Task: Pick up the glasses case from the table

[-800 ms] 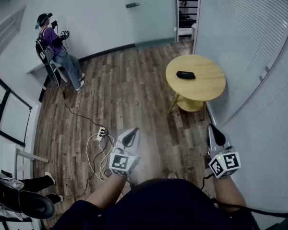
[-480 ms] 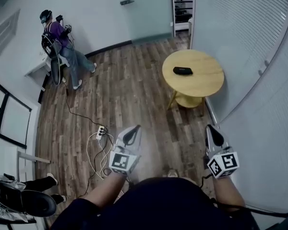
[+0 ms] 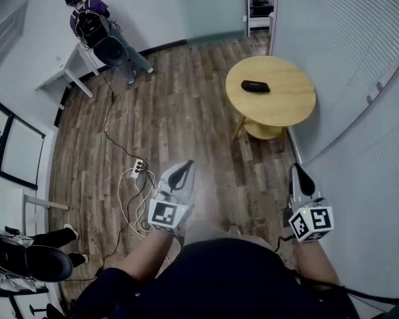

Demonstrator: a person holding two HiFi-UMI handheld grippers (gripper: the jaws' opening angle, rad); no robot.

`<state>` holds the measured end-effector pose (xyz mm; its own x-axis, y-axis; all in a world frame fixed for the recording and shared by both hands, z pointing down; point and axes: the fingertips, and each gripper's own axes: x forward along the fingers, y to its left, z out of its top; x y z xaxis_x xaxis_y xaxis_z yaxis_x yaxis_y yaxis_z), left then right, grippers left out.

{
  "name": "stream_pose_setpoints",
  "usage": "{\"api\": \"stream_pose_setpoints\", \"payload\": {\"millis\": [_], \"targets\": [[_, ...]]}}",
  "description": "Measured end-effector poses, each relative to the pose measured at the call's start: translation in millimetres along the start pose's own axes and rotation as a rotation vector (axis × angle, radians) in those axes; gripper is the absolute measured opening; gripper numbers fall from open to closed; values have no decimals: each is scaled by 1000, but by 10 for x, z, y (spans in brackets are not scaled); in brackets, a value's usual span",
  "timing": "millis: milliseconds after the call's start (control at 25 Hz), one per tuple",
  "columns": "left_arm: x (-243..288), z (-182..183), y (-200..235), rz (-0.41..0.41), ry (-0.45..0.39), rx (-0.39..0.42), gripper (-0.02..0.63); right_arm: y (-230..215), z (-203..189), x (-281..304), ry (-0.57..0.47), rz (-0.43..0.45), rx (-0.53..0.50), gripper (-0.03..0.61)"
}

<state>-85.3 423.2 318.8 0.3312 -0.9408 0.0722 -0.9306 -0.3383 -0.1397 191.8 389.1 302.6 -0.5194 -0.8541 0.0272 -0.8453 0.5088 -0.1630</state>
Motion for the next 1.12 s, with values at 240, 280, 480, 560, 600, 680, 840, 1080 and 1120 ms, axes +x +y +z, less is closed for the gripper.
{"api": "stream_pose_setpoints", "payload": {"millis": [240,280,480,560,600,680,840,1080,1120], "targets": [[307,6,-204,-37,17,-15,3,-255,-17,180,26,-8,6,8],[367,28,-185,-40,14,-17,3,-259,-22,212,28,-4,0,8],[848,30,25,-58,0,-4,3,-412,-119,523,42,-21,-9,8],[1044,-38,129,-72,3,15,3,-442,-155,670,56,-24,-21,8],[1144,-64,186,-83,3,25,3,-453,-160,747,62,-23,-29,8],[1356,-39,305,-92,-6,-7,3,-484,-151,918,74,-34,-34,8],[1726,-32,607,-118,10,-52,3,-479,-23,1313,79,-78,-18,8],[2403,38,1018,-216,-49,3,3,-523,226,2033,42,-103,-54,8],[2479,81,1095,-218,-58,-3,3,-525,238,2137,44,-103,-51,8]]}}
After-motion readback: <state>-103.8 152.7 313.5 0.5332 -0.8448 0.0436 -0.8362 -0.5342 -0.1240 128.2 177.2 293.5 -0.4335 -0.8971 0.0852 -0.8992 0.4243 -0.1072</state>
